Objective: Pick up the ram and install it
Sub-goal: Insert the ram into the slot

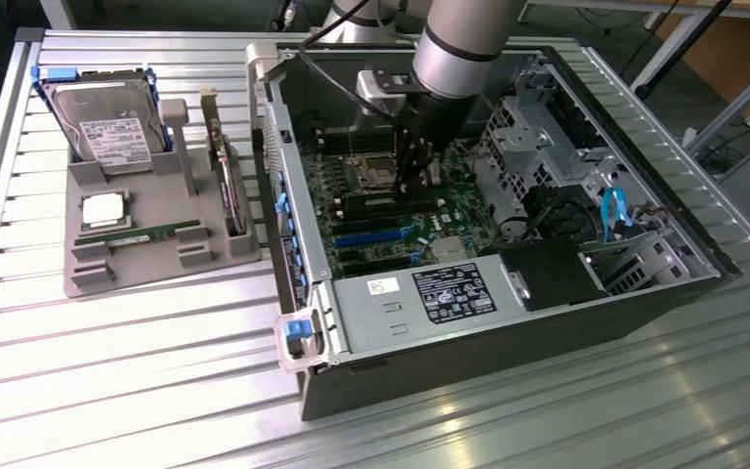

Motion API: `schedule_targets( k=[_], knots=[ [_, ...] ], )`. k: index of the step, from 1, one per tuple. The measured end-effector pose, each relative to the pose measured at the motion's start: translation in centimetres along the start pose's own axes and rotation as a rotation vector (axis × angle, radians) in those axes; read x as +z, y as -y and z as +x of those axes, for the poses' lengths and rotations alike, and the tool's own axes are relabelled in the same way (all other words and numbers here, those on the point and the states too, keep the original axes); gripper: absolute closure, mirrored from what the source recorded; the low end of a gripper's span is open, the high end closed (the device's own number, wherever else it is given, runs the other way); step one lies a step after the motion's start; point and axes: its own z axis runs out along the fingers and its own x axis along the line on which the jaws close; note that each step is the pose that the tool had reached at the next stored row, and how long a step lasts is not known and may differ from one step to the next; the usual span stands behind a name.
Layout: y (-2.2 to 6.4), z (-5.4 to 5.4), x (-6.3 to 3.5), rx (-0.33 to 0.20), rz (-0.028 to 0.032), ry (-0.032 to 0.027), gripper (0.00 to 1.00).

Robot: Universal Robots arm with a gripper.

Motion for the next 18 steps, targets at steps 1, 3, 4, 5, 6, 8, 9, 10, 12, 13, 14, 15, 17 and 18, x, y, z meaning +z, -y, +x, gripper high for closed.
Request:
schedule_targets(
  k=[1, 3, 4, 5, 6, 8, 9, 10, 12, 13, 14, 15, 17, 18],
  knots=[
    [0.0, 0.05, 0.05, -0.013, 0.0003, -0.0004, 0.87],
    [0.01, 0.27, 0.19, -0.006, 0.0001, -0.0002, 0.87],
    [0.02, 0.27, 0.33, -0.006, 0.0002, -0.0001, 0.87],
    [0.04, 0.28, 0.46, -0.005, -0.0003, -0.001, 0.87],
    [0.07, 0.26, 0.63, -0.005, 0.0001, -0.0003, 0.87],
    [0.06, 0.26, 0.3, -0.006, 0.0004, 0.0003, 0.87],
    [0.05, 0.27, 0.3, -0.006, 0.0001, -0.0003, 0.87],
    [0.07, 0.26, 0.36, -0.006, 0.0002, -0.0001, 0.87],
    [0.08, 0.15, 0.41, -0.006, 0.0001, 0.0, 0.87],
    [0.08, 0.14, 0.32, -0.006, 0.0001, -0.0001, 0.87],
    [0.08, 0.14, 0.32, -0.006, 0.0003, 0.0002, 0.87],
    [0.07, 0.19, 0.32, -0.005, 0.0002, 0.0, 0.87],
    [0.09, 0.23, 0.55, -0.005, 0.0001, 0.0003, 0.87],
    [0.26, 0.23, 0.59, -0.005, 0.0002, 0.0009, 0.87]
  ],
)
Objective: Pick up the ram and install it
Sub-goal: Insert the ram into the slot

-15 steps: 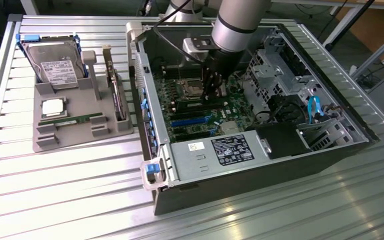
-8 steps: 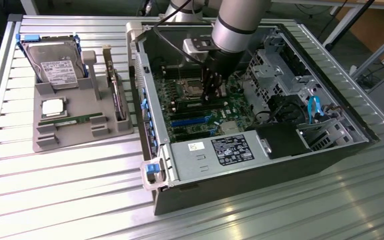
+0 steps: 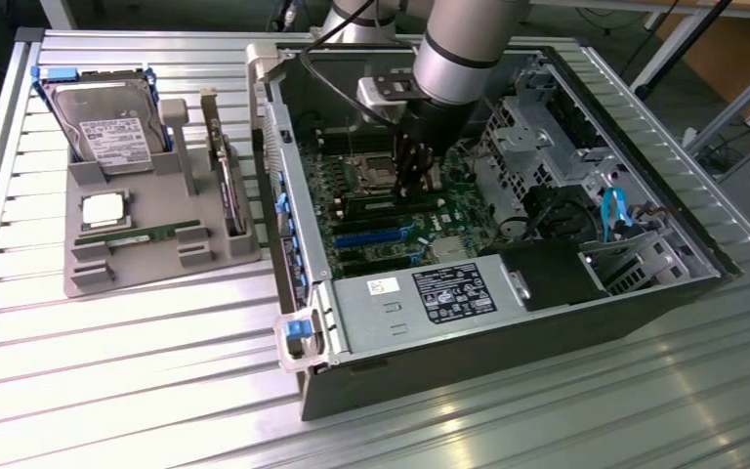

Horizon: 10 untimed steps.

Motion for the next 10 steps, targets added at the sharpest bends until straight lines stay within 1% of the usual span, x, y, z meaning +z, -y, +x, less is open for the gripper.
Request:
schedule_targets(
  k=[1, 7, 8, 9, 10],
  knots=[
    [0.26, 0.0, -0.02, 0.0, -0.0001, -0.0001, 0.87],
    [0.29, 0.1, 0.17, -0.004, 0.0005, 0.0, 0.87],
    [0.28, 0.1, 0.16, -0.004, 0.0, -0.0002, 0.79],
    [0.24, 0.1, -0.6, -0.004, 0.0, -0.0003, 0.79],
    [0.17, 0.1, -1.88, -0.004, -0.0001, -0.0005, 0.79]
  ],
)
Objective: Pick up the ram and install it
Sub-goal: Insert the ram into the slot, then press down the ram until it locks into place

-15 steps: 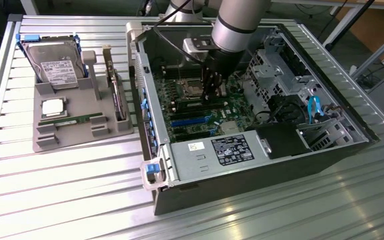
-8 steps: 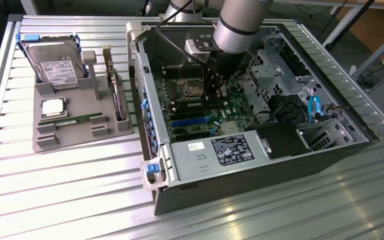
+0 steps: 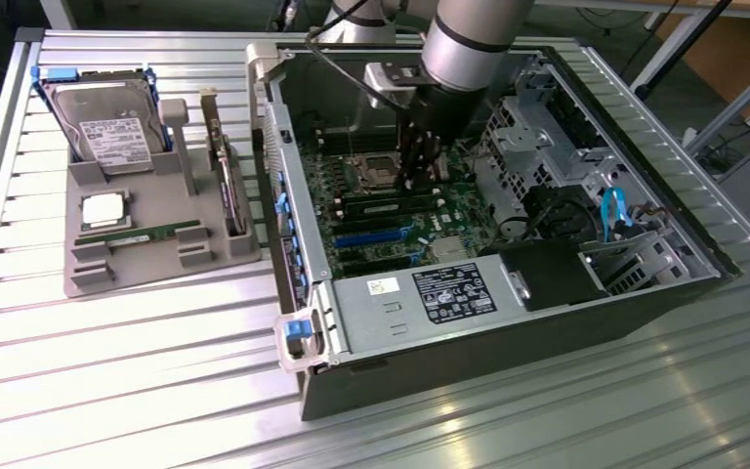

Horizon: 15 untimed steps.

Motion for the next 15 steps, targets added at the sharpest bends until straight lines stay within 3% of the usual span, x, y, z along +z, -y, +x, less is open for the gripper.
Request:
schedule_targets(
  k=[1, 2, 3, 6, 7, 8, 11, 13, 15],
  knots=[
    [0.0, -0.1, -0.23, 0.0, 0.0002, 0.0003, 0.81],
    [0.72, -0.1, -0.32, 0.0, -0.0005, 0.0001, 0.9],
    [2.0, -0.1, -0.38, 0.0, -0.002, 0.0002, 0.9],
    [7.29, -0.1, -0.65, 0.0, -0.0068, 0.0003, 0.9],
    [8.33, -0.1, -0.71, 0.0, -0.0074, 0.0006, 0.9],
    [8.33, -0.1, -0.7, 0.001, 0.0155, 0.0005, 0.9],
    [8.05, -0.1, -1.05, 0.001, 0.0206, 0.002, 0.9],
    [7.04, -0.1, -1.02, 0.001, 0.025, 0.0018, 0.9],
    [6.78, -0.1, -0.97, 0.001, 0.0253, 0.0019, 0.9]
  ],
)
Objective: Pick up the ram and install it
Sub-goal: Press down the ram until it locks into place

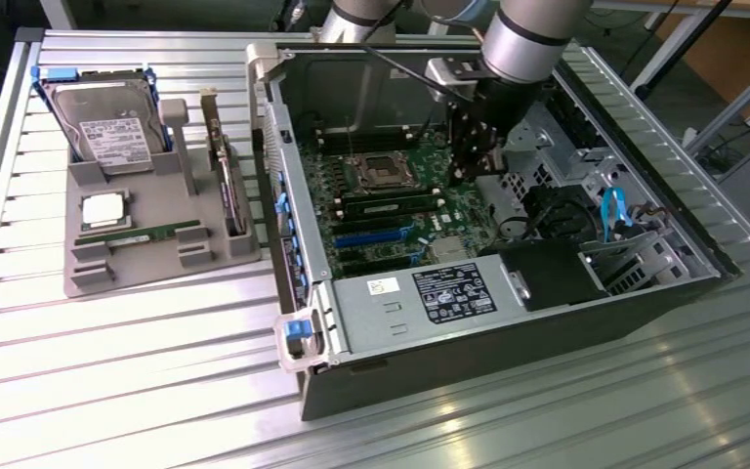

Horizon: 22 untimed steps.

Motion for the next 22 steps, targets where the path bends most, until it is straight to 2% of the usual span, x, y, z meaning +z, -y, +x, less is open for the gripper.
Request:
schedule_targets(
  k=[1, 2, 4, 7, 9, 10, 11, 12, 17, 19, 20, 21, 22],
  knots=[
    [-1.1, 0.0, 0.48, 0.0, 0.0, 0.0, 0.9],
    [-1.41, 0.0, 1.18, 0.0, -0.0001, -0.0001, 0.9],
    [-1.42, 0.0, 2.37, 0.0, 0.0, -0.0003, 0.9],
    [-1.42, 0.0, 2.63, 0.0, -0.0002, -0.0005, 0.9],
    [-1.46, 0.0, 1.1, 0.0, 0.0002, -0.0001, 0.9],
    [-2.61, 0.0, 1.12, 0.0, 0.0009, -0.0001, 0.9],
    [-4.55, 0.0, 1.18, 0.0, 0.0024, -0.0001, 0.9],
    [-5.43, 0.0, 1.21, 0.0, 0.003, -0.0002, 0.9],
    [-11.18, 0.0, 1.77, 0.0, 0.006, 0.0037, 0.9],
    [-12.22, -0.1, 2.65, 0.0, 0.0059, 0.0034, 0.9],
    [-12.43, -0.1, 2.97, 0.0, 0.0059, 0.0032, 0.9],
    [-12.43, -0.1, 3.02, 0.0, 0.006, 0.0036, 0.9],
    [-12.39, -0.1, 2.51, 0.0, 0.0066, 0.0047, 0.9]
  ],
)
